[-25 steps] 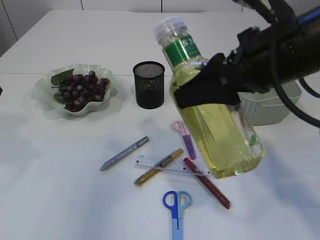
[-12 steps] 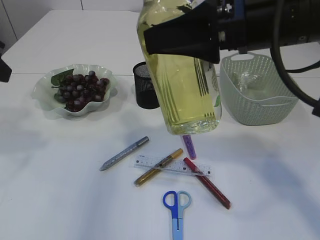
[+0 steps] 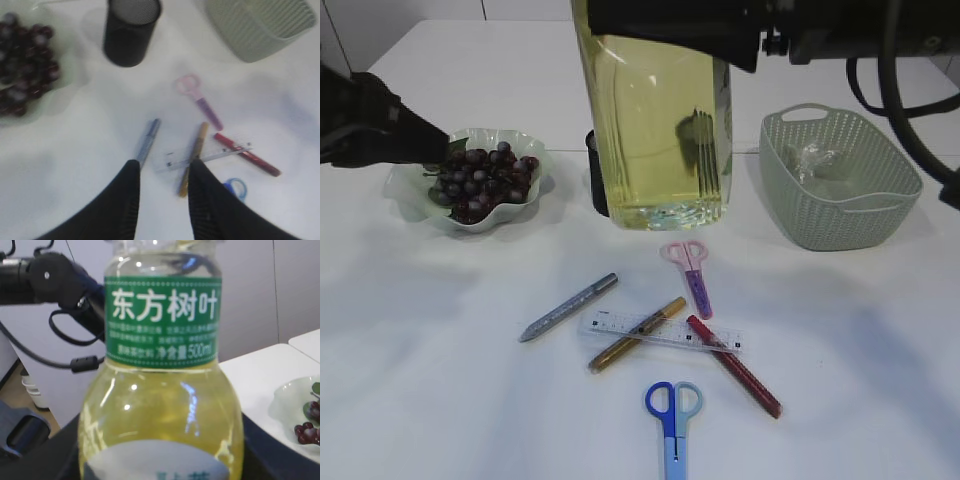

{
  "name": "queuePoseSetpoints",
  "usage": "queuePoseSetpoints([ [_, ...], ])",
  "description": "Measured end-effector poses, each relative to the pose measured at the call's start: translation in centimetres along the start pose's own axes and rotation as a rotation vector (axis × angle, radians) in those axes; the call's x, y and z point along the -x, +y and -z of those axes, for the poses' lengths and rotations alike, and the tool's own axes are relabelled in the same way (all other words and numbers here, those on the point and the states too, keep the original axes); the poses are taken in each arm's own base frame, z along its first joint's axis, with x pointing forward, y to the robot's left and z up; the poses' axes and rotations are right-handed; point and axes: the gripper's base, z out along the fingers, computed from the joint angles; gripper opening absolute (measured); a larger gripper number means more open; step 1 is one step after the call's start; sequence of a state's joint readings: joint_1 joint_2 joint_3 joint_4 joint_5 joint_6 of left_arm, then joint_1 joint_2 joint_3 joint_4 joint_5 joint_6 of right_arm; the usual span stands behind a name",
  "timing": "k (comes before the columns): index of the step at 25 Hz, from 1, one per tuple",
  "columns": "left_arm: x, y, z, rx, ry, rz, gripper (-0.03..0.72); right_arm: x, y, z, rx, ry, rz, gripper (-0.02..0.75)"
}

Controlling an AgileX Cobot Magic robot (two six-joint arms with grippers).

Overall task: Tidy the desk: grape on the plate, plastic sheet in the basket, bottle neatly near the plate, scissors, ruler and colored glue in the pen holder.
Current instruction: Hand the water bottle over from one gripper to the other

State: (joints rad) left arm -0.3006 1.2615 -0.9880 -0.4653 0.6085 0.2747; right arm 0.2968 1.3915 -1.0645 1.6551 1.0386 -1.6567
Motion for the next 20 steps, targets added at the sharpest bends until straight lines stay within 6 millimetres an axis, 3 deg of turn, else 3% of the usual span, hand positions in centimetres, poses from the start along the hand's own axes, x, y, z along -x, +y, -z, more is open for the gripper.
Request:
queuePoseSetpoints([
  [7,-1.5,-2.2,-0.2,-0.268,-0.181,-0.088,0.246,0.3,0.0,0.0,0.004,-0.030,0.002,0.461],
  [15,-1.4,-4.9,1.1,-0.586,-0.329,-0.284,0.246,0.3,0.5,0.0,0.053,-0.035,0.003,0.461],
  [20,-1.6,-5.7,1.7,-0.687,-0.350,-0.343,0.251,0.3,0.7,0.0,0.082,-0.038,0.004,0.461],
])
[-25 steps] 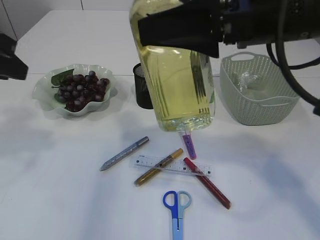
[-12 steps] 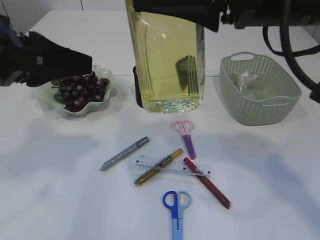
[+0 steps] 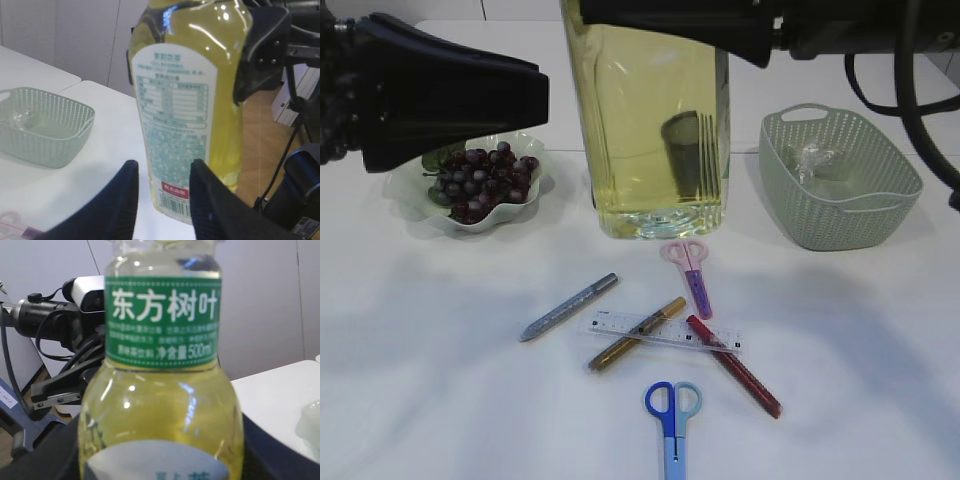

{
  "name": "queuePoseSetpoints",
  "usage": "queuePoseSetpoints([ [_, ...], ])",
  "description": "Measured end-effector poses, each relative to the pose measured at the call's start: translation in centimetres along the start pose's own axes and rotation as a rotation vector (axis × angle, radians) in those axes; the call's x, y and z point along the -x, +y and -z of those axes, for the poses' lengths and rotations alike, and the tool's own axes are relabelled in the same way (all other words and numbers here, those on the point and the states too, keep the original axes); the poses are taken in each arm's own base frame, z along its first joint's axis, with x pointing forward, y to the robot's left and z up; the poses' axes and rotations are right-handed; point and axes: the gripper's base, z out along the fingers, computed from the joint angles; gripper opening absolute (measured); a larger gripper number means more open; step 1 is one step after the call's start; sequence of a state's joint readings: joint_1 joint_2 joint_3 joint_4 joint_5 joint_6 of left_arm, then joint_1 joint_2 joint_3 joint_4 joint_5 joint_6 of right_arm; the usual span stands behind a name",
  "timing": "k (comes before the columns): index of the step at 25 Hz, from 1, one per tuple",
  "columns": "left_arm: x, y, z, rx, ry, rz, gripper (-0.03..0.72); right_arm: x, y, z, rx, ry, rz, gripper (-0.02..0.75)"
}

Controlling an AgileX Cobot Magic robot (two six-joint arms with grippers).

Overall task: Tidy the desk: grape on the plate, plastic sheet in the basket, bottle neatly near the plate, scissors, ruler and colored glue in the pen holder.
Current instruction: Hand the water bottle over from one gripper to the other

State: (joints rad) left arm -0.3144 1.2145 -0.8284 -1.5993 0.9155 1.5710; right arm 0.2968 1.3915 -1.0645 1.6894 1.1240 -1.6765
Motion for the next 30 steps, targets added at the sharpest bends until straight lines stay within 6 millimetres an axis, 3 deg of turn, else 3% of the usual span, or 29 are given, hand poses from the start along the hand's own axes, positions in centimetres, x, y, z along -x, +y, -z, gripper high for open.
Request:
queuePoseSetpoints([
  [3,0.0,-0.2,0.0,-0.023,-0.002,-0.005,0.301,0.0,0.1,0.0,0.007,-0.001,0.000,0.461],
  [9,0.1,-0.3,-0.5,-0.049,-0.028,0.036,0.568,0.0,0.2,0.0,0.025,-0.003,0.000,0.461],
  [11,-0.4,-0.3,-1.3,-0.071,-0.012,0.055,0.613,0.0,0.2,0.0,0.027,-0.003,0.000,0.461],
  [23,-1.9,0.7,-3.5,-0.169,-0.013,0.124,0.635,0.1,0.3,0.0,0.033,-0.004,0.002,0.461],
  [30,-1.1,0.7,-3.7,-0.180,-0.002,0.063,0.631,0.1,0.3,0.0,0.033,-0.004,0.004,0.461],
])
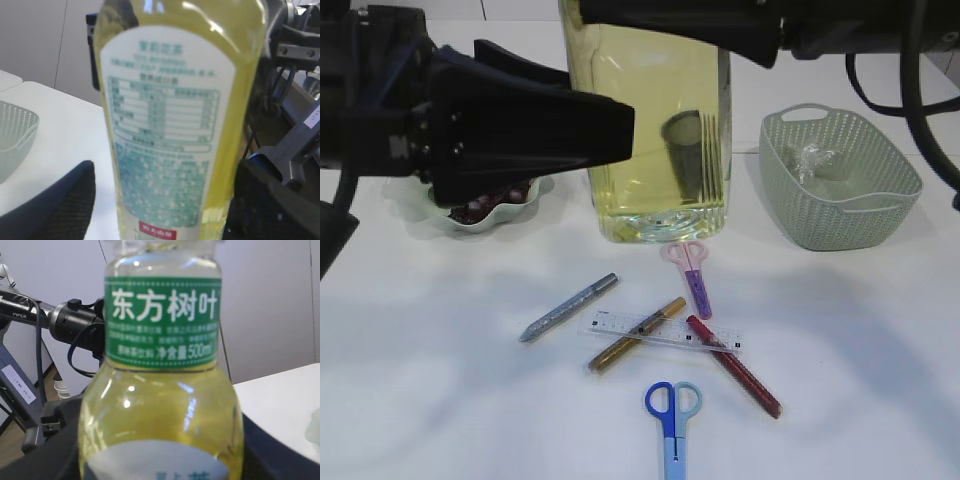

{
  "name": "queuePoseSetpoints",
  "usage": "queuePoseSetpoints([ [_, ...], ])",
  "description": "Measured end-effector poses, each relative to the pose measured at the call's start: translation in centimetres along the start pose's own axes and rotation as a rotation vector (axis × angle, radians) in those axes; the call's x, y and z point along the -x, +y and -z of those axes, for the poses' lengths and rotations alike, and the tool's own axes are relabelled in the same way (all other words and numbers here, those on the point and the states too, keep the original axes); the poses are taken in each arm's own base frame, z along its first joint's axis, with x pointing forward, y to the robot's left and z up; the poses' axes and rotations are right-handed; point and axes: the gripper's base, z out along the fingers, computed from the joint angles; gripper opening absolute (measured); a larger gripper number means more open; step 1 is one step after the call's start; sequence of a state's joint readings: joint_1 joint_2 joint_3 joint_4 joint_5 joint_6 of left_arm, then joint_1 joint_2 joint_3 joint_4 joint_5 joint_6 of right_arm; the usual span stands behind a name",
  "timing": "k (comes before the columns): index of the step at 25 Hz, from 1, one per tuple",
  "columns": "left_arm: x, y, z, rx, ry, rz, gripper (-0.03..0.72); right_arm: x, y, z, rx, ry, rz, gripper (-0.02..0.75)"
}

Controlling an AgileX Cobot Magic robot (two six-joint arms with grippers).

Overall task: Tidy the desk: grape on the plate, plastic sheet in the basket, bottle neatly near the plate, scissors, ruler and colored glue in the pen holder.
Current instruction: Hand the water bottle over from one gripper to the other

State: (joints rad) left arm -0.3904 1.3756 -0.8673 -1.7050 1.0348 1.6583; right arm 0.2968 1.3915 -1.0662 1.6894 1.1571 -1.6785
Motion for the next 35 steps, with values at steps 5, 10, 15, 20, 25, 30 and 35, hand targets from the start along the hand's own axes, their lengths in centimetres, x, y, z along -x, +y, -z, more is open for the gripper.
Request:
queuePoseSetpoints([
  [5,0.2,0.2,-0.8,-0.027,0.014,0.012,0.617,0.0,-0.1,0.0,-0.006,0.001,0.000,0.461],
  [10,0.3,0.0,-2.7,-0.070,0.041,0.006,0.605,0.0,0.0,0.0,-0.004,0.000,0.000,0.461],
  [15,0.7,0.3,-3.4,-0.081,0.041,-0.002,0.596,0.0,0.0,0.0,-0.002,0.000,0.000,0.461],
  [20,0.5,0.6,-4.3,-0.104,0.049,0.010,0.594,0.0,0.0,0.0,-0.004,0.000,0.000,0.461],
  [25,0.4,0.7,-4.5,-0.105,0.051,0.019,0.572,0.0,-0.1,0.0,-0.006,0.001,0.002,0.461],
  [30,0.4,0.7,-4.5,-0.105,0.050,0.020,0.493,0.0,-0.1,0.0,-0.006,0.001,0.002,0.461],
  [35,0.4,0.7,-4.5,-0.106,0.050,0.024,0.464,0.0,-0.1,0.0,-0.006,0.001,0.004,0.461],
])
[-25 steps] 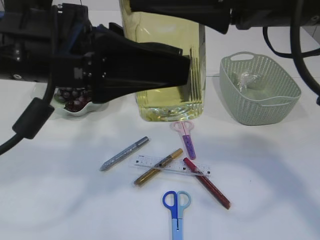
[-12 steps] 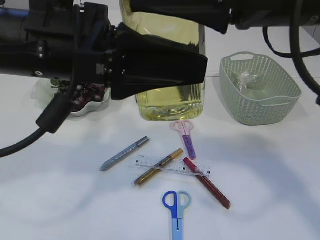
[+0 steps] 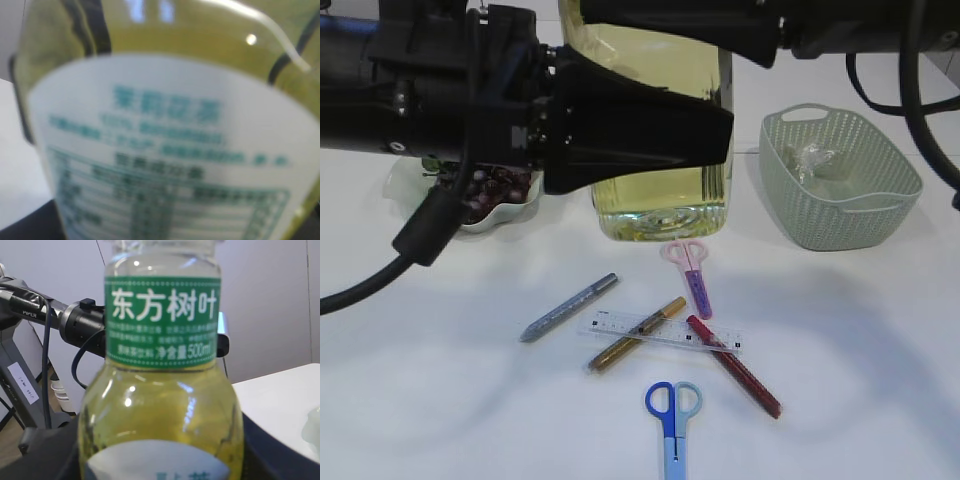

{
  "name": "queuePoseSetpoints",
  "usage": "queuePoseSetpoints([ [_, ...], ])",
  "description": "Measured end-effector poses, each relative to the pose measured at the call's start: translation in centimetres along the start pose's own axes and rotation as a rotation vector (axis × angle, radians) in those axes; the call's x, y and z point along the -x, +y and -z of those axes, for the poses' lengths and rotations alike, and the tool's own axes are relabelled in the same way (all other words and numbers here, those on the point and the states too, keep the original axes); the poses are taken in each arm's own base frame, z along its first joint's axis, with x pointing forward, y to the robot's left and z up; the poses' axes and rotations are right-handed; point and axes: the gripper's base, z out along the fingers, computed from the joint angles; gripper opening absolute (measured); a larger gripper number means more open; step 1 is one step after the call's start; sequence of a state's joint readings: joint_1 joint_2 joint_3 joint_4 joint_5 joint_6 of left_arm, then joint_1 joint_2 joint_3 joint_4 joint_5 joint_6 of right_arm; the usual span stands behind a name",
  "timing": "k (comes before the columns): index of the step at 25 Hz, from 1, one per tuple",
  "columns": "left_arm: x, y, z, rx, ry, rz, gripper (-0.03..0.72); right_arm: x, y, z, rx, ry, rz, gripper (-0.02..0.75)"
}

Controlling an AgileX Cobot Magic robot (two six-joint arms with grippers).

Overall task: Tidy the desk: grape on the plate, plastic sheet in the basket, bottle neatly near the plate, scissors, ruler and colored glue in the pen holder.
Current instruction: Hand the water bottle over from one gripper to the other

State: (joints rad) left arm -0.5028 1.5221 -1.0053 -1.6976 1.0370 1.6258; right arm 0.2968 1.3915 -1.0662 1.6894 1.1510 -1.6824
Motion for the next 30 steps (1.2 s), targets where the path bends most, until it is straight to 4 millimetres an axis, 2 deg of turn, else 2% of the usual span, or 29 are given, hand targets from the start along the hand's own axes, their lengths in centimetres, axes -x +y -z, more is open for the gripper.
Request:
queuePoseSetpoints([
  [5,0.1,0.2,0.3,0.009,-0.008,-0.003,0.461,0.0,0.0,0.0,-0.005,0.001,0.000,0.478],
  [10,0.5,0.3,1.2,0.013,-0.013,-0.040,0.432,0.2,-0.1,-0.1,-0.014,-0.010,-0.019,0.605],
  [12,0.8,0.6,2.0,0.039,-0.019,-0.059,0.432,0.4,-0.1,-0.1,-0.015,-0.024,-0.039,0.622],
  [21,1.8,1.7,5.2,0.152,-0.038,-0.100,0.431,0.3,-0.1,0.2,-0.018,0.003,-0.034,0.626],
  [25,2.0,3.2,7.2,0.253,-0.059,-0.088,0.431,-0.5,0.3,0.2,-0.001,0.103,-0.080,0.619],
  [30,2.0,4.4,9.1,0.333,-0.070,-0.080,0.431,-2.7,-0.9,0.8,-0.166,0.332,-0.219,0.594],
])
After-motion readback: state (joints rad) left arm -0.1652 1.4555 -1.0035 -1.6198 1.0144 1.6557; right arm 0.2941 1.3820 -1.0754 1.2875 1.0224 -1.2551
